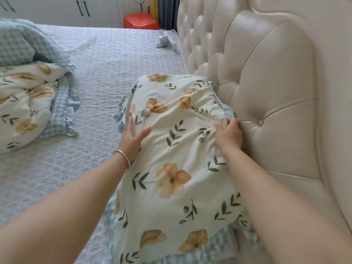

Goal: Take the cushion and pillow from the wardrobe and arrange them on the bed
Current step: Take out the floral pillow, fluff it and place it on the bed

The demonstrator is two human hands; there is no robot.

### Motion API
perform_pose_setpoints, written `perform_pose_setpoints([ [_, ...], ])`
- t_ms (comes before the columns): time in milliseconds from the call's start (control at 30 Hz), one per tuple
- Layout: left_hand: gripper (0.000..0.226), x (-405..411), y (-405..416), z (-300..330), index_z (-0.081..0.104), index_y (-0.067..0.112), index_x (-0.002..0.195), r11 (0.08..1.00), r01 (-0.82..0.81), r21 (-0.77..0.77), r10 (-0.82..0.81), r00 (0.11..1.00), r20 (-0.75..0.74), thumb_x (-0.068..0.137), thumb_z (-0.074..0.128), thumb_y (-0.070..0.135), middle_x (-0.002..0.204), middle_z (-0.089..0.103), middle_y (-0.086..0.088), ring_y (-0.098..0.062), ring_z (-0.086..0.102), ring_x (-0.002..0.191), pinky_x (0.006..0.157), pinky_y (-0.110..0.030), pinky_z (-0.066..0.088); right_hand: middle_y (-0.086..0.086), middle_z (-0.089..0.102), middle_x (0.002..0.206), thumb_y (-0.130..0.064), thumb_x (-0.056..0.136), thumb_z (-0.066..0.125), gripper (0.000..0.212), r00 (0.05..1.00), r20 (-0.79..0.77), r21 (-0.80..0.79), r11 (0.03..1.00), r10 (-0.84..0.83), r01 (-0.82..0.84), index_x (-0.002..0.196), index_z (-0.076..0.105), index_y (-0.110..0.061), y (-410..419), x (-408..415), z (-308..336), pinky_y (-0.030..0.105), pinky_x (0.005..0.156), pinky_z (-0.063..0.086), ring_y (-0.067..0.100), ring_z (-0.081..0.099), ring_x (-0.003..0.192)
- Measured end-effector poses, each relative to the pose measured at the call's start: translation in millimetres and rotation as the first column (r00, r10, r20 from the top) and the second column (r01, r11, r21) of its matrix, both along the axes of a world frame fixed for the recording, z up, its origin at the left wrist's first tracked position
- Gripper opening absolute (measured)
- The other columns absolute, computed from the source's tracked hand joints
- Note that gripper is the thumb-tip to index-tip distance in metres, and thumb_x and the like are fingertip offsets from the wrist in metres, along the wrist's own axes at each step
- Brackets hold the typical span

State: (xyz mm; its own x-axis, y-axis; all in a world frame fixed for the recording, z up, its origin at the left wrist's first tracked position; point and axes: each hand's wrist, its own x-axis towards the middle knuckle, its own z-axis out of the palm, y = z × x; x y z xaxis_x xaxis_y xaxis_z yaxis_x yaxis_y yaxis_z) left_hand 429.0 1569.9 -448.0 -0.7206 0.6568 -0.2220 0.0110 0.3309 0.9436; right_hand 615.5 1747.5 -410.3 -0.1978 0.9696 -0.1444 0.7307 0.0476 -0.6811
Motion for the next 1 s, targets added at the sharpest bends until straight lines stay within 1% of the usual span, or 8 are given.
perform_pose_setpoints([
  [167,0.089,14.7,33.5,-64.4,-0.001,0.043,0.145,0.916,0.096,-0.390,-0.177,0.968,-0.178,0.079,0.058,0.057,0.158,-0.011,0.002,-0.025,-0.007,0.145,0.115,-0.054,0.005,0.011,0.037,0.147,-0.029,0.093,0.041,0.056,0.937,0.187,-0.098,0.954,0.296,-0.282,0.145,0.023,-0.019,17.3,18.6,-67.5,0.041,0.108,0.032,0.031,0.039,0.132],
  [367,0.088,27.6,30.9,-65.0,0.000,0.046,0.144,0.889,0.026,-0.458,-0.144,0.964,-0.224,0.077,0.056,0.063,0.157,-0.011,0.002,-0.027,-0.004,0.145,0.114,-0.054,0.009,0.015,0.036,0.147,-0.031,0.096,0.035,0.054,0.935,0.240,-0.045,0.965,0.260,-0.257,0.146,0.022,-0.013,4.4,26.4,-83.0,0.039,0.108,0.030,0.030,0.035,0.133],
  [467,0.084,47.4,21.6,-53.9,0.011,0.039,0.145,0.875,-0.019,-0.483,-0.180,0.915,-0.362,0.078,0.055,0.063,0.156,-0.001,0.003,-0.025,0.001,0.144,0.115,-0.052,0.014,0.018,0.048,0.133,-0.028,0.096,0.039,0.045,0.946,0.271,0.031,0.980,0.179,-0.195,0.134,0.040,-0.005,-15.7,41.2,-72.1,0.038,0.098,0.037,0.032,0.044,0.122],
  [633,0.052,86.2,-0.5,-44.9,0.060,0.036,0.110,0.852,0.073,-0.518,-0.468,0.548,-0.693,0.070,0.046,0.067,0.124,0.051,0.008,-0.023,0.040,0.119,0.098,-0.042,0.033,0.016,0.054,0.114,-0.029,0.094,0.048,0.031,0.914,0.381,0.091,0.978,0.142,-0.190,0.111,0.054,-0.004,-39.3,72.0,-65.4,0.038,0.084,0.039,0.033,0.050,0.104],
  [700,0.032,97.3,-0.5,-46.4,0.066,0.032,0.089,0.869,0.036,-0.493,-0.430,0.548,-0.718,0.075,0.053,0.058,0.101,0.062,0.008,-0.023,0.052,0.102,0.085,-0.039,0.037,0.016,0.056,0.110,-0.021,0.094,0.048,0.021,0.908,0.390,0.080,0.977,0.154,-0.200,0.102,0.056,-0.004,-40.4,76.4,-64.2,0.036,0.083,0.038,0.032,0.050,0.102],
  [800,0.023,107.5,13.1,-37.8,0.064,0.027,0.093,0.806,0.046,-0.590,-0.506,0.573,-0.645,0.089,0.050,0.045,0.099,0.063,0.008,-0.018,0.052,0.099,0.083,-0.034,0.032,0.015,0.059,0.110,-0.016,0.095,0.047,0.017,0.866,0.454,0.031,0.968,0.210,-0.251,0.102,0.057,-0.005,-32.8,73.4,-57.1,0.036,0.086,0.041,0.031,0.054,0.102],
  [933,0.027,103.6,6.4,-28.5,0.065,0.015,0.082,0.934,0.159,-0.320,-0.335,0.702,-0.629,0.084,0.060,0.041,0.084,0.063,0.001,-0.016,0.051,0.075,0.075,-0.032,0.041,0.014,0.060,0.106,-0.003,0.094,0.038,0.019,0.797,0.564,0.122,0.933,0.215,-0.338,0.103,0.055,-0.005,-32.7,83.4,-30.2,0.035,0.076,0.044,0.030,0.058,0.095],
  [1000,0.043,101.0,-10.9,-34.7,0.063,0.013,0.072,0.953,0.240,-0.185,-0.299,0.640,-0.707,0.086,0.049,0.052,0.070,0.061,0.001,-0.013,0.049,0.060,0.060,-0.027,0.042,0.014,0.058,0.110,0.002,0.093,0.031,0.027,0.692,0.674,0.074,0.909,0.257,-0.410,0.109,0.052,-0.004,-47.1,93.5,-22.3,0.036,0.076,0.046,0.031,0.059,0.099],
])
